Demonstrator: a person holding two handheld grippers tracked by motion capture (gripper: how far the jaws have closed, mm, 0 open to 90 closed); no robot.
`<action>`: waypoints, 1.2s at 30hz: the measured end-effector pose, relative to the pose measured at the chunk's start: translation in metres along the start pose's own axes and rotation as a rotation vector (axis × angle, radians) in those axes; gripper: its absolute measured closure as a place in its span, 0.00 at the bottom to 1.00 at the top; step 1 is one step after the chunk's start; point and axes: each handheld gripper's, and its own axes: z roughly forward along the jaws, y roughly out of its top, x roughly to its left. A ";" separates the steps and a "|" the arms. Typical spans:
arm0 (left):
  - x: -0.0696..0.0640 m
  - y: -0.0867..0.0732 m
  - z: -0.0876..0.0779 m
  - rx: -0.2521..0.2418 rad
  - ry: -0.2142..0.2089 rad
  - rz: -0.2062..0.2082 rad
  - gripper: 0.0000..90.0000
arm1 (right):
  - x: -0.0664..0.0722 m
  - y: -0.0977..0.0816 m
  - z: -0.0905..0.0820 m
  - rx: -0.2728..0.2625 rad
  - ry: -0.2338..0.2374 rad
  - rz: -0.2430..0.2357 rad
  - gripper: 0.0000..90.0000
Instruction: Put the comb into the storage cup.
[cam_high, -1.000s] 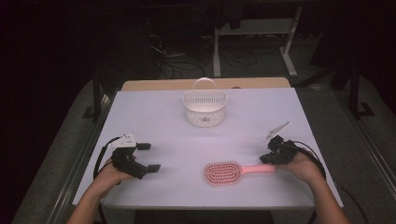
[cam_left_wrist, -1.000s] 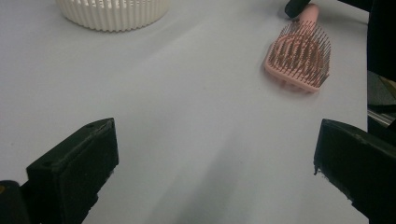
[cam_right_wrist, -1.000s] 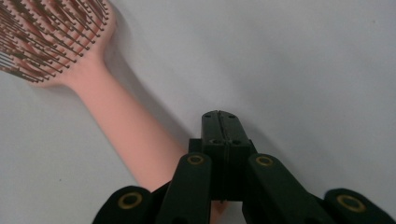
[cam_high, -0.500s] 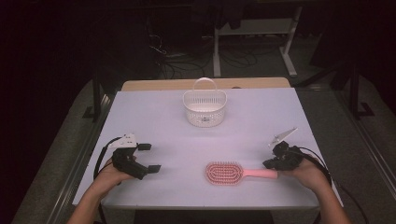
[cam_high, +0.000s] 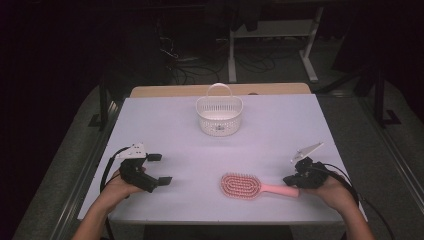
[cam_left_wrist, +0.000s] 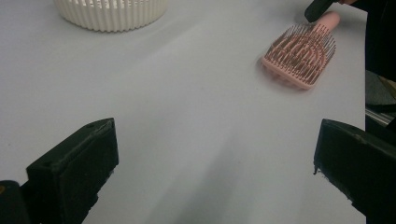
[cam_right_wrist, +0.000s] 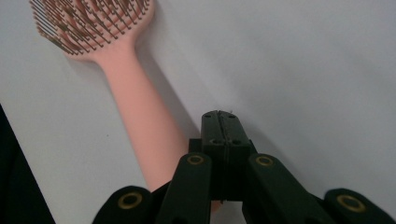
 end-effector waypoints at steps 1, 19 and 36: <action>0.000 0.000 0.000 0.000 -0.001 -0.001 0.00 | 0.000 0.000 -0.001 -0.010 -0.004 0.006 0.99; 0.001 0.001 -0.001 -0.002 0.002 -0.001 0.00 | 0.001 0.030 -0.016 -0.282 -0.069 0.046 0.31; 0.004 -0.002 -0.004 -0.011 0.005 -0.010 0.00 | 0.004 0.038 -0.011 -0.369 -0.066 0.021 0.00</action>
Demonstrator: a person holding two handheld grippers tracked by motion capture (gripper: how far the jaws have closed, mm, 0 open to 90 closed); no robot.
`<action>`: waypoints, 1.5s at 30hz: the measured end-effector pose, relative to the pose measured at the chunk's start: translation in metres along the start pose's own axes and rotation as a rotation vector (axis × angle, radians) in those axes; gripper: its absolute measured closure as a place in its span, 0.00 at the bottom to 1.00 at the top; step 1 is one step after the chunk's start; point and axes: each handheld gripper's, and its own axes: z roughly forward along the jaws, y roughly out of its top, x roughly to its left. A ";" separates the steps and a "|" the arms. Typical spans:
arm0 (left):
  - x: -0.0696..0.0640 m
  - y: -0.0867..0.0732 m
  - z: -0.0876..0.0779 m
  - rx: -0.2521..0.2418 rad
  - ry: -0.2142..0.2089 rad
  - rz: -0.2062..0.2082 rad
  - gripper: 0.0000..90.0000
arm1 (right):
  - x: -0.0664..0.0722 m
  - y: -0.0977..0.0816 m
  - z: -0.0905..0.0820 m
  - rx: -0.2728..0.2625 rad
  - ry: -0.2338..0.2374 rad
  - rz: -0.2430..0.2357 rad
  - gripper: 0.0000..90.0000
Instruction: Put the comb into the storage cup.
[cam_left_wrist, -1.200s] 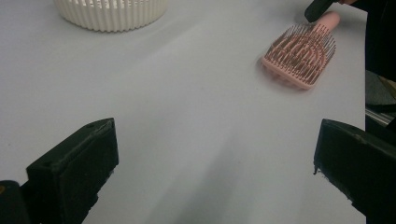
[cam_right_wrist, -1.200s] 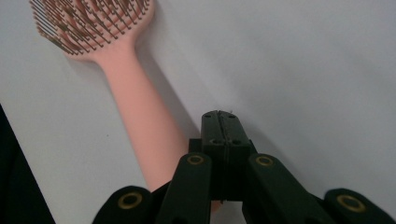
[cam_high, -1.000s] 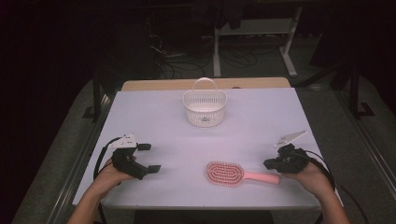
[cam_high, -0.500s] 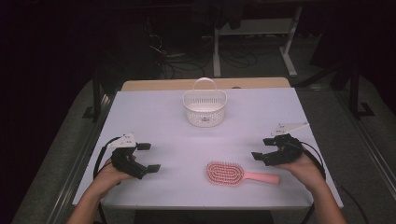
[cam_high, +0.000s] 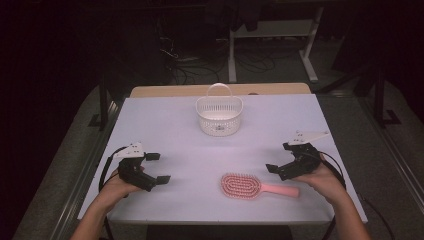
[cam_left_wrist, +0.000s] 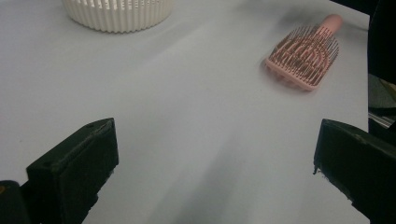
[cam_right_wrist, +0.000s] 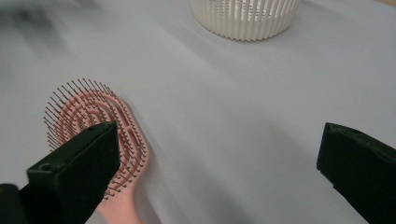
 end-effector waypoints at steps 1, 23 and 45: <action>0.000 0.000 0.000 -0.002 0.000 -0.002 0.00 | 0.000 0.000 0.000 0.000 0.001 -0.003 0.00; 0.001 0.001 0.001 -0.003 -0.002 -0.009 0.00 | 0.002 0.008 -0.013 -0.019 0.070 -0.015 0.00; 0.000 0.000 0.002 -0.003 -0.016 -0.013 0.00 | 0.012 0.032 0.000 -0.039 0.132 -0.069 0.00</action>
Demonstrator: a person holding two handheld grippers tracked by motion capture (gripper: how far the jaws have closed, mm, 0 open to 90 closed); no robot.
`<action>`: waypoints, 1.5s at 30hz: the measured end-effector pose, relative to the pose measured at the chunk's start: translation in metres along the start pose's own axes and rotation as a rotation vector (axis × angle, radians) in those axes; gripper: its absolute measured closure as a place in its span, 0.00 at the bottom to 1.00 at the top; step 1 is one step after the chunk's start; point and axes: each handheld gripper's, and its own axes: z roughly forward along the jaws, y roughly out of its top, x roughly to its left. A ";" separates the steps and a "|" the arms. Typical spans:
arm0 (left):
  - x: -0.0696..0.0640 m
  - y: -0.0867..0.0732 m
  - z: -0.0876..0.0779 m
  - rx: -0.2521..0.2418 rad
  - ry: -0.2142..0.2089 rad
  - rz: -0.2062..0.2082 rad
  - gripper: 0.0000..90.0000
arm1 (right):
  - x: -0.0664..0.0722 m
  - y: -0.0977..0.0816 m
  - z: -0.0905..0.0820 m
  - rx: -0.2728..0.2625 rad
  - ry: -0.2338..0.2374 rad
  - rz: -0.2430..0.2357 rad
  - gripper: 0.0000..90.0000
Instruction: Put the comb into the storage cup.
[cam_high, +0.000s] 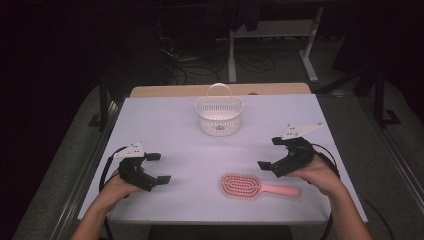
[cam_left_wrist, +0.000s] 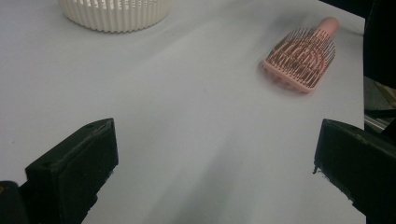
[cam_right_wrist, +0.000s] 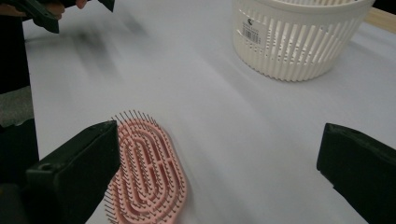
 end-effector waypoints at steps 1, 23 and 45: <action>0.000 0.000 0.000 0.000 -0.002 -0.003 0.00 | 0.000 0.001 0.001 0.001 0.003 -0.003 0.00; 0.003 -0.001 0.000 0.007 0.002 0.000 0.00 | 0.003 0.008 0.013 0.066 0.054 -0.058 0.00; 0.002 0.000 -0.001 0.006 0.004 0.003 0.00 | 0.012 0.006 0.012 0.144 0.072 -0.133 0.00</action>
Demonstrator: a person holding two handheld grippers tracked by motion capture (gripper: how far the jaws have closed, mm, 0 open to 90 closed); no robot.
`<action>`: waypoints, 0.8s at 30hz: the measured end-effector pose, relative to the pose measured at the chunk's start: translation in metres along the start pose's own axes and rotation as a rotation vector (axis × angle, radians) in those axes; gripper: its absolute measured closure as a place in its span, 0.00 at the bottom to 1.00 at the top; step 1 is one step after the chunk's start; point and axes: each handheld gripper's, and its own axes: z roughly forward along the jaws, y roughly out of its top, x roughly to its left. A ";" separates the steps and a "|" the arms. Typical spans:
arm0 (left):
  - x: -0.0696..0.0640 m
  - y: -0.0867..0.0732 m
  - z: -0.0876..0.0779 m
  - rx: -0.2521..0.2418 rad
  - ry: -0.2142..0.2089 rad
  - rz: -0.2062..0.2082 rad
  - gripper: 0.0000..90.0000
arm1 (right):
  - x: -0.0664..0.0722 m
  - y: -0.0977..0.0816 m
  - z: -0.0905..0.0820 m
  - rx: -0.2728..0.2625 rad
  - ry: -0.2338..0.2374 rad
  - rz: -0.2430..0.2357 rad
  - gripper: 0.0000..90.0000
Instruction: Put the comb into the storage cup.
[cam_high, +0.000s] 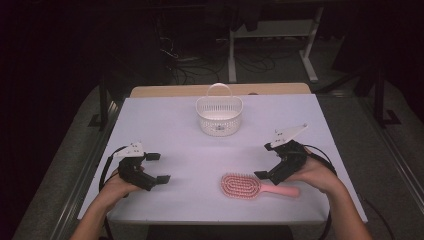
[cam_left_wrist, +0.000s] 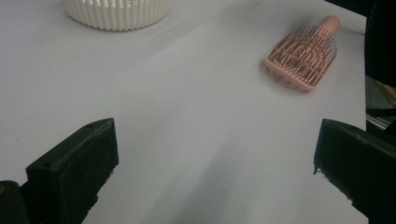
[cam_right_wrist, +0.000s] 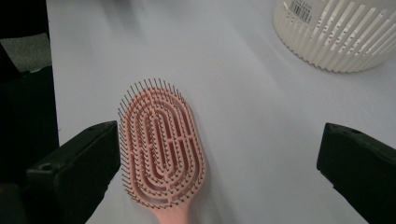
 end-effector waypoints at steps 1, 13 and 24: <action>0.000 0.000 0.000 0.003 0.000 0.003 0.00 | 0.000 0.000 0.000 0.006 0.001 -0.001 0.00; 0.000 0.000 0.000 0.001 0.002 -0.001 0.00 | 0.002 -0.003 -0.001 0.046 0.017 -0.037 0.00; 0.000 0.000 0.001 0.005 -0.001 0.003 0.00 | 0.002 -0.007 0.000 0.078 0.024 -0.058 0.00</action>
